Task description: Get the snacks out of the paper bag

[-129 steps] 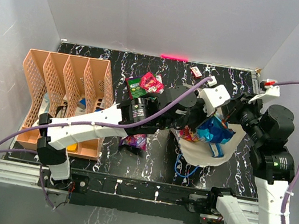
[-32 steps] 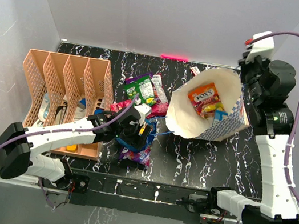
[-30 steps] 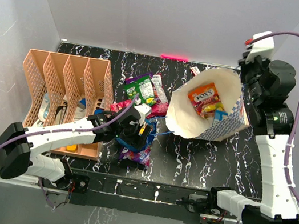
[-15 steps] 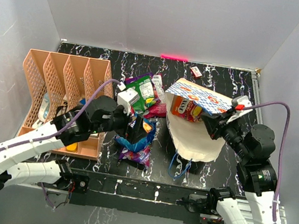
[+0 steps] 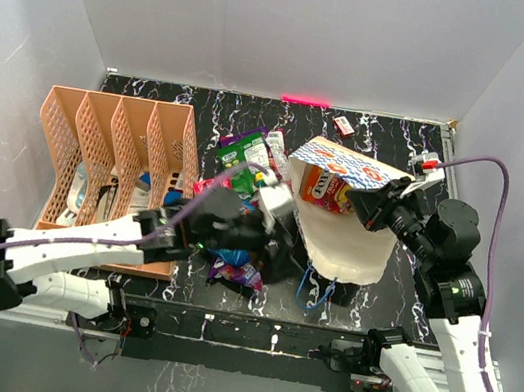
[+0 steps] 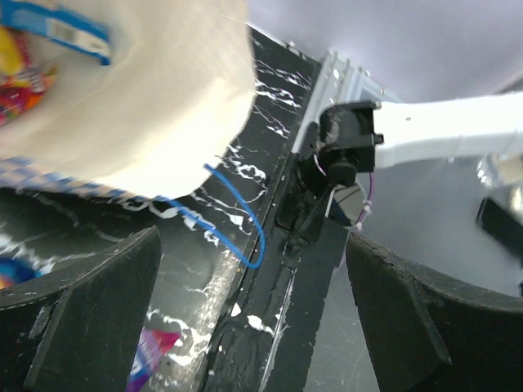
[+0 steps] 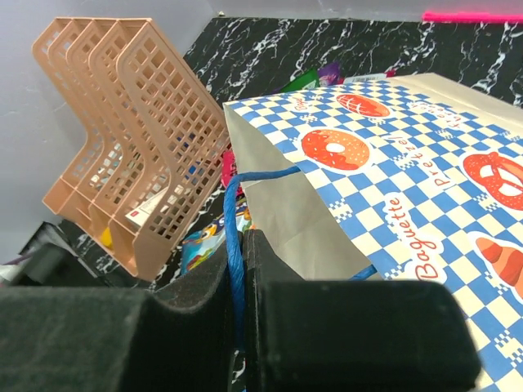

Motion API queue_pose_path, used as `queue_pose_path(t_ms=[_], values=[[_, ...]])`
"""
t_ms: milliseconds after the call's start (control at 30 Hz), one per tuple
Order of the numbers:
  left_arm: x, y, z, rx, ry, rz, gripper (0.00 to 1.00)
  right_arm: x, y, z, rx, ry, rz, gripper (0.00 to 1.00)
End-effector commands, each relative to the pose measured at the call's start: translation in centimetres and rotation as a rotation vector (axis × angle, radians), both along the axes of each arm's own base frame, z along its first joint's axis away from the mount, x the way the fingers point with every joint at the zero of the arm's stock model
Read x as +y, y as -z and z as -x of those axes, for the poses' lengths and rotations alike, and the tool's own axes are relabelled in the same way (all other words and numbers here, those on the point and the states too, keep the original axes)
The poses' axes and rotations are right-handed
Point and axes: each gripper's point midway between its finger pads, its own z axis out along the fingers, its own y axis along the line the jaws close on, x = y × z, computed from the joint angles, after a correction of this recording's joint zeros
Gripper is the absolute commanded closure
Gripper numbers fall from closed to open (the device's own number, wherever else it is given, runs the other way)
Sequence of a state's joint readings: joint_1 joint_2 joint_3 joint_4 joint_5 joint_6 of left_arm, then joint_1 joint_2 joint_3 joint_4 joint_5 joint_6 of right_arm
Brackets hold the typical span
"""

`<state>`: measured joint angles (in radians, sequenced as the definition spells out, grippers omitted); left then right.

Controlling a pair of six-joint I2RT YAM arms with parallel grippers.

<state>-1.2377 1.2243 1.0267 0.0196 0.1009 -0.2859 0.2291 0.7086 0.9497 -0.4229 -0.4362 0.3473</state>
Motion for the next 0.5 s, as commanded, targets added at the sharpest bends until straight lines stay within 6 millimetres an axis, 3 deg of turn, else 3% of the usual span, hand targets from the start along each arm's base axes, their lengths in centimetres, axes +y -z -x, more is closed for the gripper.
queue_pose_path(t_ms=[0,167,267,467], values=[[-3.1,-0.7,-4.6,-0.172,-0.225,0.005,0.09,0.0,-3.3,0.7,-0.001,0.012,-0.057,0.92],[-5.9,2.1,-8.2,-0.317,-0.343,0.010,0.26,-0.1,-4.2,1.1,-0.005,0.015,-0.064,0.92],[-7.1,4.4,-10.0,-0.433,-0.372,-0.020,0.42,-0.3,-5.0,1.3,-0.024,0.023,-0.068,0.92],[-10.2,8.7,-11.8,-0.501,-0.389,-0.079,0.55,0.1,-6.2,1.5,-0.036,-0.007,-0.070,0.92]])
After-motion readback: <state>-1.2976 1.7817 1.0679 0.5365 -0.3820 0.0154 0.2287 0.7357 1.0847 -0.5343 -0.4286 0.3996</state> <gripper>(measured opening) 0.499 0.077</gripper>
